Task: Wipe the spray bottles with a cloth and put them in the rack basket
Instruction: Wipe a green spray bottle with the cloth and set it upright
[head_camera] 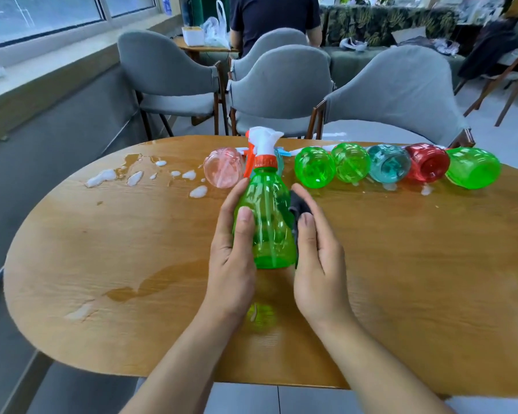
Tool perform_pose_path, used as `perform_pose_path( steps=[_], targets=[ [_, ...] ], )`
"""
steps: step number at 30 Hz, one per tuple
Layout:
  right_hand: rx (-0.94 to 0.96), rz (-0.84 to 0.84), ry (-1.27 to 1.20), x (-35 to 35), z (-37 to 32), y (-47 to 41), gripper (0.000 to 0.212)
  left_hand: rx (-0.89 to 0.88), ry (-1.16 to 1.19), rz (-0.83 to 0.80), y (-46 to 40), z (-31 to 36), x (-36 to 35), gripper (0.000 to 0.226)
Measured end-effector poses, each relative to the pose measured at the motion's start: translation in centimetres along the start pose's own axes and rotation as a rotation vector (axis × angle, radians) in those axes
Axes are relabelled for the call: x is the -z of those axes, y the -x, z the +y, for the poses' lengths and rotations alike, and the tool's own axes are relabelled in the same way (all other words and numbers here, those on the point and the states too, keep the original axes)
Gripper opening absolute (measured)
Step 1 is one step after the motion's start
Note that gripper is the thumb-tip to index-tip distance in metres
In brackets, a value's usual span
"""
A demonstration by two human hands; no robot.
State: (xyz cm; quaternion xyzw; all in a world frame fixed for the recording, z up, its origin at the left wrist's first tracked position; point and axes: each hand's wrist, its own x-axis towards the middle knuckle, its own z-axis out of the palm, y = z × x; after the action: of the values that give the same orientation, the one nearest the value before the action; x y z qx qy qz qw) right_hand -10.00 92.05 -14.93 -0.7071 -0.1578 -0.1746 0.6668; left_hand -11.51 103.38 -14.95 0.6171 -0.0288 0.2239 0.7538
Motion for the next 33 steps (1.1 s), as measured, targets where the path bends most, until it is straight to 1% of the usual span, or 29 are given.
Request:
perform_pose_path(
  steps=[2, 4, 5, 7, 9, 11, 14, 16, 17, 20, 23, 27, 29, 31, 33],
  targets=[
    [0.134, -0.031, 0.157, -0.5, -0.1, 1.8, 0.042, 0.002, -0.014, 0.030, -0.4, 0.0, 0.5, 0.045],
    [0.313, -0.092, 0.271, -1.0, -0.5, 2.6, 0.039, -0.018, -0.008, 0.000, -0.4, 0.0, 0.7, 0.049],
    [0.381, -0.116, 0.298, -1.1, -0.8, 2.4, 0.038, -0.026, 0.004, -0.028, -0.3, -0.1, 0.6, 0.048],
    [0.440, -0.122, 0.316, -1.0, -1.3, 1.1, 0.037, -0.061, -0.017, -0.061, 0.0, -0.1, 0.3, 0.044],
    [0.396, -0.099, 0.287, -0.5, -1.7, -0.3, 0.036, -0.097, -0.070, -0.071, 0.2, -0.4, 0.0, 0.042],
    [0.275, -0.061, 0.226, 0.0, -1.6, -1.4, 0.038, -0.106, -0.072, -0.076, 0.5, -0.6, -0.2, 0.044],
    [0.046, -0.015, 0.024, 0.4, -0.9, -1.9, 0.040, -0.076, -0.015, -0.084, 0.6, -0.4, -0.2, 0.043],
    [-0.040, -0.007, -0.059, 0.2, -0.8, -1.0, 0.040, -0.056, 0.021, -0.056, 0.4, -0.2, 0.1, 0.043],
    [-0.032, -0.006, -0.037, -0.1, -0.8, -0.2, 0.040, -0.062, 0.019, -0.037, 0.2, -0.2, 0.3, 0.042],
    [0.080, -0.013, 0.112, -0.9, -0.8, 2.3, 0.043, -0.112, -0.052, -0.010, -0.4, 0.0, 0.8, 0.043],
    [0.122, 0.011, 0.128, -0.8, -0.9, 1.9, 0.044, -0.149, -0.094, -0.028, -0.2, 0.0, 0.8, 0.041],
    [0.046, 0.083, 0.010, 0.4, -2.1, -1.7, 0.038, -0.107, -0.049, -0.127, 0.9, -0.1, -0.3, 0.046],
    [0.012, 0.094, -0.019, 0.9, -2.5, -2.6, 0.037, -0.083, -0.044, -0.154, 1.3, -0.2, -0.9, 0.044],
    [0.023, 0.093, 0.024, 0.9, -2.4, -2.3, 0.035, -0.086, -0.052, -0.128, 1.2, -0.4, -1.1, 0.042],
    [0.066, 0.071, 0.103, 0.5, -2.1, -1.1, 0.035, -0.083, -0.061, -0.060, 0.8, -0.5, -0.7, 0.043]
  ],
)
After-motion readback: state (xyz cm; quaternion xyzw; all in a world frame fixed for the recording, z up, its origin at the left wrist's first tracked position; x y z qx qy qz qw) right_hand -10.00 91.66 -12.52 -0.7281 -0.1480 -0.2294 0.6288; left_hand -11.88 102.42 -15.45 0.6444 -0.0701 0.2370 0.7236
